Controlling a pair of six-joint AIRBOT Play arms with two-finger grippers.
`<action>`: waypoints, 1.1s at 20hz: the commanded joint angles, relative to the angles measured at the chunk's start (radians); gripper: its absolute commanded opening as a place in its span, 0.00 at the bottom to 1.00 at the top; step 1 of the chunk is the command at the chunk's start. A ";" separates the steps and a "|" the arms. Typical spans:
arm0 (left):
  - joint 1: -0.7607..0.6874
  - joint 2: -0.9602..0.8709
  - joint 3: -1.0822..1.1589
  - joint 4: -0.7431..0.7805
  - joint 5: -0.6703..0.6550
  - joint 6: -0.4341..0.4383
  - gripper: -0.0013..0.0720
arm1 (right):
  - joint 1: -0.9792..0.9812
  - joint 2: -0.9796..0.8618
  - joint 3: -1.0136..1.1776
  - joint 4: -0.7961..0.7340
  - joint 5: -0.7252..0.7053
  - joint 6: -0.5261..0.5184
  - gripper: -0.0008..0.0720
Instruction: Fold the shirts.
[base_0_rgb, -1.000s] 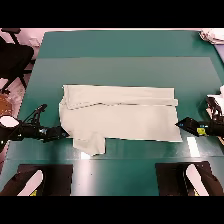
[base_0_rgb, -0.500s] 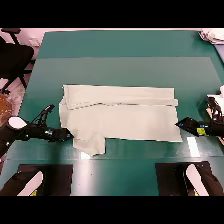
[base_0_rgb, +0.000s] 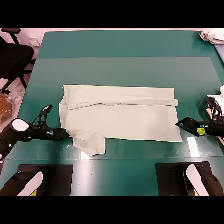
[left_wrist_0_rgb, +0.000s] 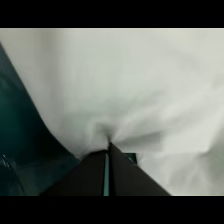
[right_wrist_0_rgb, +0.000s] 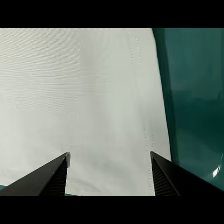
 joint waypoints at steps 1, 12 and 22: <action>0.000 0.002 0.002 -0.030 0.008 -0.002 0.06 | 0.000 0.000 0.000 0.000 0.001 0.000 0.79; 0.000 0.002 0.145 -0.087 -0.070 0.050 0.05 | -0.001 -0.028 0.040 -0.174 0.116 0.096 0.68; 0.000 0.002 0.145 -0.088 -0.065 0.070 0.05 | 0.016 -0.287 0.043 -0.211 0.149 0.084 0.68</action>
